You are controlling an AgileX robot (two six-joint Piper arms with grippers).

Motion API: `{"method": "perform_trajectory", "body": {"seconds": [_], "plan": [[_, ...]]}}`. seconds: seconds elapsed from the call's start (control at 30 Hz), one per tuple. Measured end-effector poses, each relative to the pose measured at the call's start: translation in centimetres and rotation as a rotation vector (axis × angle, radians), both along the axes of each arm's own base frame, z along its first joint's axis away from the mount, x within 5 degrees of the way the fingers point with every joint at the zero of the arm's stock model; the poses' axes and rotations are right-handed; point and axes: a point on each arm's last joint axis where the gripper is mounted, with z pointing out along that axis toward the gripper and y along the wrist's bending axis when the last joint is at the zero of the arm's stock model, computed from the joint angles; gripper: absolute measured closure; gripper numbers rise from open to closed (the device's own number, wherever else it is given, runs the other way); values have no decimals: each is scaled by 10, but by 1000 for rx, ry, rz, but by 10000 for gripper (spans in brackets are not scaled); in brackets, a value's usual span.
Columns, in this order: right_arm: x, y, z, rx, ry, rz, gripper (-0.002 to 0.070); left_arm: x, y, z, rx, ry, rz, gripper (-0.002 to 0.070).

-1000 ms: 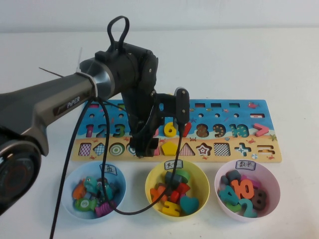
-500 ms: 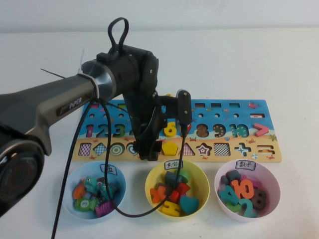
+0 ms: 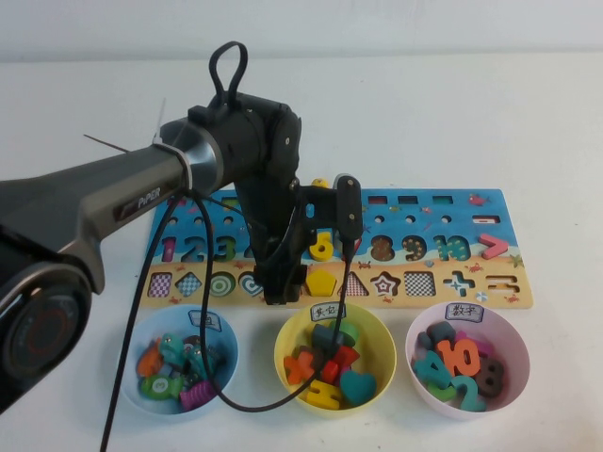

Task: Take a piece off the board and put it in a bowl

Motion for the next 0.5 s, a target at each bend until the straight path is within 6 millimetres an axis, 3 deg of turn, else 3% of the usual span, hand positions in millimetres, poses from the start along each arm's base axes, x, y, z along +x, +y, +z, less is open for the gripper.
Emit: {"method": "perform_trajectory", "body": {"seconds": [0.07, 0.5], "plan": [[0, 0, 0, 0, 0, 0, 694, 0, 0, 0, 0, 0, 0, 393], [0, 0, 0, 0, 0, 0, 694, 0, 2, 1, 14, -11, -6, 392]]}}
